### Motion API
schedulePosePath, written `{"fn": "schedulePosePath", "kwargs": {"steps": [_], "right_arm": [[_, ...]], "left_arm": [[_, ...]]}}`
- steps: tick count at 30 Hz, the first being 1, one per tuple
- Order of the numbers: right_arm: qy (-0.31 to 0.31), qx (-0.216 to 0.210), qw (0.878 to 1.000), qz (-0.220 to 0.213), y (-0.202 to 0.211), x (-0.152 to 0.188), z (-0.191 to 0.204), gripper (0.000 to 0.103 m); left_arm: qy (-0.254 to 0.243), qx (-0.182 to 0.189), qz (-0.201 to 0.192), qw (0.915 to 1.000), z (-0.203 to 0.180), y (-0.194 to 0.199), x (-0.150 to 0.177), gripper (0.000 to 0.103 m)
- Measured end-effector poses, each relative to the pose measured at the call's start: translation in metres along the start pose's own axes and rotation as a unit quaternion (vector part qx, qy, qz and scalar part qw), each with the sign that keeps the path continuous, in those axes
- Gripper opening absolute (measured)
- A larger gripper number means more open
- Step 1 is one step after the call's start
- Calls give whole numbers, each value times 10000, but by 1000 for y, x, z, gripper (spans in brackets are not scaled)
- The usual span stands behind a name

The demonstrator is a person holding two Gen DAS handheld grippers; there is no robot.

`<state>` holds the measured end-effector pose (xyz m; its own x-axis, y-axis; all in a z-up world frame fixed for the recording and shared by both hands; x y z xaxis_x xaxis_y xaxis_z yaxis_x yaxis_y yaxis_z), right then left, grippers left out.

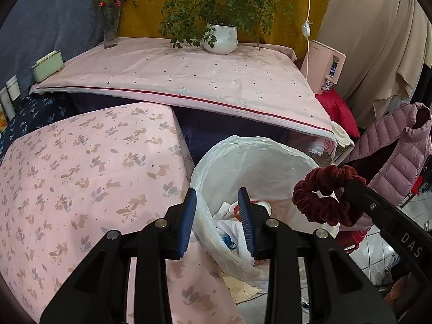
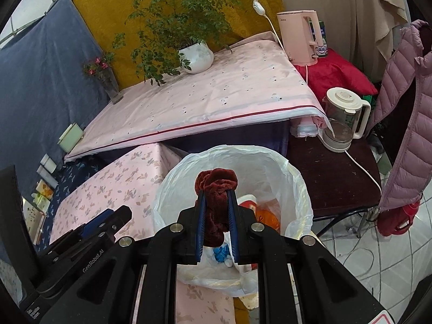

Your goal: Collect trash

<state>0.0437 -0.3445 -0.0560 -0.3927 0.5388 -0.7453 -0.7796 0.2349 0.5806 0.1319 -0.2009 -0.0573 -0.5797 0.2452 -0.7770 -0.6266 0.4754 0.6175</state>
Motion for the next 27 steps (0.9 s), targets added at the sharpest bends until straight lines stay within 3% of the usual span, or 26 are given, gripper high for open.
{"fn": "schedulePosePath", "kwargs": {"steps": [13, 17, 20, 27], "right_arm": [[207, -112, 9997, 105, -13, 1, 21, 17], [242, -112, 9996, 78, -13, 1, 25, 18], [297, -104, 9994, 106, -14, 2, 29, 18], [620, 18, 9980, 134, -9, 8, 37, 32]], "left_arm": [[105, -162, 79, 9998, 20, -3, 7, 31], [131, -234, 61, 9996, 26, -1, 9, 39], [149, -272, 71, 9995, 30, 0, 10, 40], [182, -393, 62, 9990, 40, 6, 15, 46]]}}
Point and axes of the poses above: each gripper's, at about its wrist camera, not at the fingertips, and y roughly against the way its jaws point, z to its left, x to its underside, the point moved 1 cm from there along -y, roughly the way its jaws point, and after that the axes turned 8 degrees about -z, right-handed, at the moved point
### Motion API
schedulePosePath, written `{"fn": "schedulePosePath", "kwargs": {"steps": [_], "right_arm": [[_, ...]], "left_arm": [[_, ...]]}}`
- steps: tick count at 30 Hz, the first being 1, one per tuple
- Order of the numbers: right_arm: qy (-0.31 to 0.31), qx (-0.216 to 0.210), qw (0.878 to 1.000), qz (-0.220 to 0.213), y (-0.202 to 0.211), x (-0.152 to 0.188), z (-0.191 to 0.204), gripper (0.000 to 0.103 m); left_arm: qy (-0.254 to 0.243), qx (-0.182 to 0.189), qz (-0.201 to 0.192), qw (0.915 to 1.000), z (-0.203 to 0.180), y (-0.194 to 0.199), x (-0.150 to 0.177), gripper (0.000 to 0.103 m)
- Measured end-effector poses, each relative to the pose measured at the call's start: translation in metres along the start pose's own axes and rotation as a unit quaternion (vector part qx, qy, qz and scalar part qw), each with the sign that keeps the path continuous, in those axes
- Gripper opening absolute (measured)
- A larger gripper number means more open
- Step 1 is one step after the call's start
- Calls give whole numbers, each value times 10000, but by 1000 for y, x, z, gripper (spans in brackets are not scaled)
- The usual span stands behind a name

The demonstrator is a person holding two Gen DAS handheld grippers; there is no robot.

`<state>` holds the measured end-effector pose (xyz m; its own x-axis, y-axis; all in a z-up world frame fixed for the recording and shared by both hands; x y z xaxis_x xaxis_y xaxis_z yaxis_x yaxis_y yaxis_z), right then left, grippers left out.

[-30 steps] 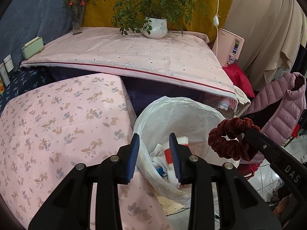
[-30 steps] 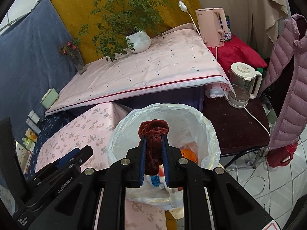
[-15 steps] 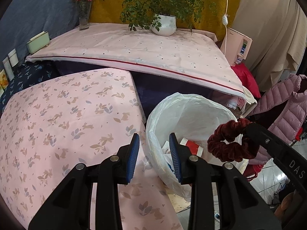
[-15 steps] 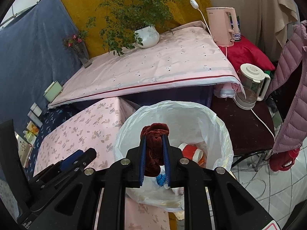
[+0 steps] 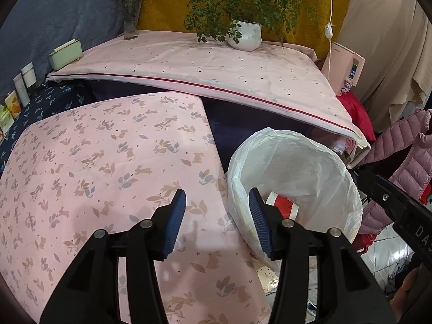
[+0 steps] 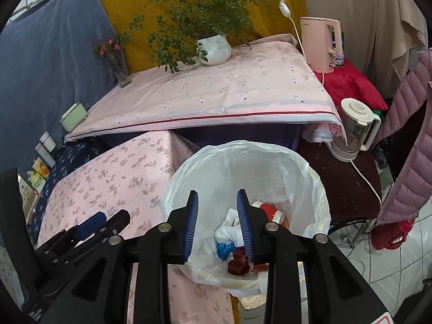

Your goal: Collect trash

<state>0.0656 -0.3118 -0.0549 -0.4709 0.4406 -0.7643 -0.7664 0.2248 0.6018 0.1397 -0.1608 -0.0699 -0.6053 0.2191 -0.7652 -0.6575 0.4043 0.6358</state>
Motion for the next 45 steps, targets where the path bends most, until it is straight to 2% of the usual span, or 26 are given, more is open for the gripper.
{"fn": "schedulePosePath", "kwargs": {"steps": [3, 9, 12, 16, 20, 22, 31, 33, 35, 36, 45], "right_arm": [[177, 69, 9998, 9, 3, 3, 3, 38], [584, 220, 9980, -21, 13, 12, 10, 56], [728, 250, 9970, -15, 17, 17, 12, 62], [731, 271, 9970, -9, 23, 21, 10, 74], [801, 352, 9962, 1, 26, 27, 8, 78], [830, 380, 9958, 29, 27, 29, 7, 83], [832, 498, 9952, 96, 29, 37, 0, 86], [861, 497, 9950, 86, 29, 39, 0, 86], [908, 499, 9946, 108, 29, 42, 1, 91], [936, 513, 9942, 94, 29, 44, 1, 97], [1010, 626, 9928, 152, 27, 54, -1, 96]], "left_arm": [[-15, -59, 24, 10000, 3, 2, 2, 47], [-50, -222, 2, 9997, 9, 12, 9, 58], [-167, -328, -11, 9993, 8, 16, 13, 64], [-254, -384, 3, 9989, 7, 22, 17, 65], [-246, -440, -3, 9987, 7, 27, 21, 75], [-283, -463, -11, 9985, 7, 29, 23, 76], [-336, -505, 67, 9981, 5, 31, 31, 77], [-329, -525, 70, 9981, 6, 31, 33, 81], [-303, -563, 50, 9979, 7, 32, 34, 85], [-297, -566, 54, 9979, 7, 32, 34, 85], [-277, -614, 149, 9976, 8, 29, 42, 87]]}}
Point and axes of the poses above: each gripper's, at about its wrist camera, not at the fingertips, and y roughly against the way its jaws point, z to its left, x to its underside, the point moved 1 cm from there along -y, roughly the way its jaws point, and after that the axes turned 8 degrees about -z, right-handed, at the moved point
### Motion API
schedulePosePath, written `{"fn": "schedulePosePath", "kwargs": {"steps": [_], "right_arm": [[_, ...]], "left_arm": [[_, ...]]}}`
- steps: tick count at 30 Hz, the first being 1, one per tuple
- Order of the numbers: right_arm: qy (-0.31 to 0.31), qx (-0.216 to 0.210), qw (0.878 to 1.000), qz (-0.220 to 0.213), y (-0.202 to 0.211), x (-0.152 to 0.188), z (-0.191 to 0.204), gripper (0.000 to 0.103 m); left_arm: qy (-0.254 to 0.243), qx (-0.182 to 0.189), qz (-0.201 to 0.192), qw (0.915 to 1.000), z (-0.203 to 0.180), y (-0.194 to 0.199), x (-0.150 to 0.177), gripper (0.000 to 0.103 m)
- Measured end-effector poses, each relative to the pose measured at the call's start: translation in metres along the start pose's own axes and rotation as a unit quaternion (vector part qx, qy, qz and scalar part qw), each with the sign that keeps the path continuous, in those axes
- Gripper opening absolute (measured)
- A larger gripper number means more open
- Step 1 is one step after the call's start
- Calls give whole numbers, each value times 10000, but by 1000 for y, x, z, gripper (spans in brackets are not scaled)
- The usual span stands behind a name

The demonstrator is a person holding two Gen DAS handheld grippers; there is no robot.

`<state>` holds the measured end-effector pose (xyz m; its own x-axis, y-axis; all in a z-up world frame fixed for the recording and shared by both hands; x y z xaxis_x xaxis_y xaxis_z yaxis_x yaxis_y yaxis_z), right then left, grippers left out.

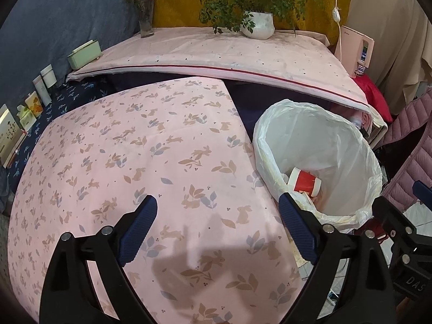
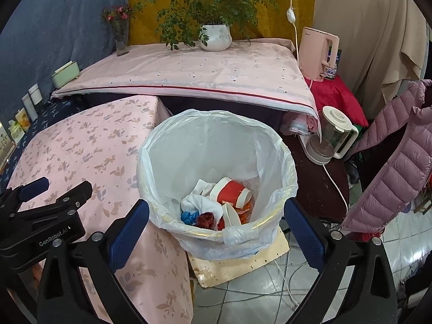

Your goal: Collect trash

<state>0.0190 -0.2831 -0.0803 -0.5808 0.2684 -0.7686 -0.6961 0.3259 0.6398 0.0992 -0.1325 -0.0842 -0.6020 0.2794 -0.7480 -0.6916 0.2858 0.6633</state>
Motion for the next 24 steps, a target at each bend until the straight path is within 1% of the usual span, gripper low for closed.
{"fn": "schedulePosePath", "kwargs": {"steps": [3, 24], "right_arm": [[60, 55, 10000, 5, 0, 4, 1, 96], [198, 140, 9997, 53, 0, 19, -1, 96]], "left_arm": [[-9, -51, -17, 10000, -1, 0, 2, 87], [-42, -81, 87, 9999, -11, 0, 12, 89]]}}
Point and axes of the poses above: each gripper's, at about its wrist camera, not at the fingertips, and y roughly against the way its jaws point, z to its left, x to its underside, the point moved 1 cm from there along -y, roughly the way its jaws point, and after that the axes turned 8 degrees about -z, right-handed, at the moved point
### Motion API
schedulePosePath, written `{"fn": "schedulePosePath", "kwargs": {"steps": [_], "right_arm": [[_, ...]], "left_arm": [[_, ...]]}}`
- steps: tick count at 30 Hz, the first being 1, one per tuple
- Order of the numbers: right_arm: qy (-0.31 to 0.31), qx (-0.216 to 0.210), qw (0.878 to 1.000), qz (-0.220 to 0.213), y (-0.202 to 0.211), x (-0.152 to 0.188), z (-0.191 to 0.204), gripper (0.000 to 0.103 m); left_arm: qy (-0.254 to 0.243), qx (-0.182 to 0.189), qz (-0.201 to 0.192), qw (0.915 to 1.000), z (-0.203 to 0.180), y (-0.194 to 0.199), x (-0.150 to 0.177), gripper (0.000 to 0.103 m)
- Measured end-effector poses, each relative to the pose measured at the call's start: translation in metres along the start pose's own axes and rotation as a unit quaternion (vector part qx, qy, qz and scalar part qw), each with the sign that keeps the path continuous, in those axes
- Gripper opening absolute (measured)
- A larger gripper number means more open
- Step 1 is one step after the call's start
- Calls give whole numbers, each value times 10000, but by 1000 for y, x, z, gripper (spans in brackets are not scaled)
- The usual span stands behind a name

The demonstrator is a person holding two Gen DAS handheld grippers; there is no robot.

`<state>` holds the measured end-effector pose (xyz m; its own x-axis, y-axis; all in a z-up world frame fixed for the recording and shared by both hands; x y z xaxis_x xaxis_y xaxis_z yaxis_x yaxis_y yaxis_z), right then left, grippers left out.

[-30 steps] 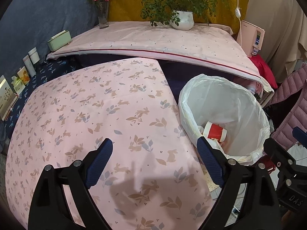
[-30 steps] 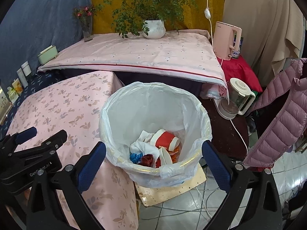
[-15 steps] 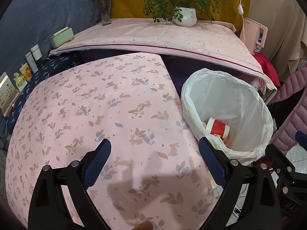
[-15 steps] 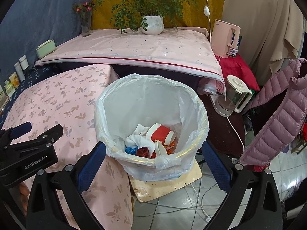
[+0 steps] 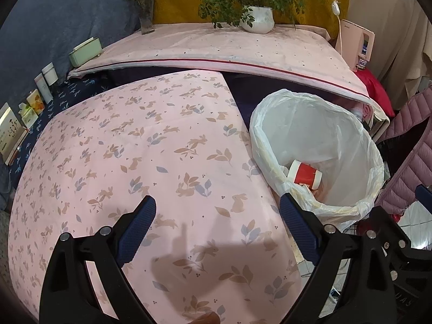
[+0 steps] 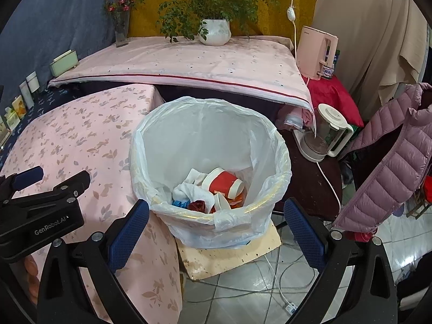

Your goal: Collect trash

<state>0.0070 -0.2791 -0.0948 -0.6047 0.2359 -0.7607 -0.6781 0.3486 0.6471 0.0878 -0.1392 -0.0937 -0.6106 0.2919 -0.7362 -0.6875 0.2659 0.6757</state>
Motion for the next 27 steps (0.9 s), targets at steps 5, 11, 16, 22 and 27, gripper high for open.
{"fn": "schedulePosePath", "kwargs": {"steps": [5, 11, 16, 22, 27], "right_arm": [[0, -2, 10000, 2, 0, 1, -1, 96], [28, -12, 10000, 12, 0, 4, -1, 96], [47, -18, 10000, 30, -1, 5, -1, 96], [41, -21, 10000, 44, -2, 6, 0, 96], [51, -11, 10000, 46, -2, 7, 0, 96]], "left_arm": [[-17, -9, 3, 10000, -2, 0, 1, 89], [4, 3, 23, 10000, -3, 0, 3, 89], [59, -67, 63, 9999, -1, -1, 5, 89], [26, -108, 21, 9999, -3, 1, 5, 89], [-60, -71, 0, 10000, -8, 2, 4, 89]]}}
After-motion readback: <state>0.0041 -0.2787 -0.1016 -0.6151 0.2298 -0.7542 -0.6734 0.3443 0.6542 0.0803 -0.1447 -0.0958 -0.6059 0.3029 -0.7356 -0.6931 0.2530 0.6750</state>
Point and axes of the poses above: each gripper's, at about its wrist camera, not at the fingertips, and y roughly against the way its jaws point, z to its left, x to its underside, the point moved 1 cm from there along -y, roughly the way its jaws point, and after that the axes turned 8 degrees about -z, right-handed, at the moved point
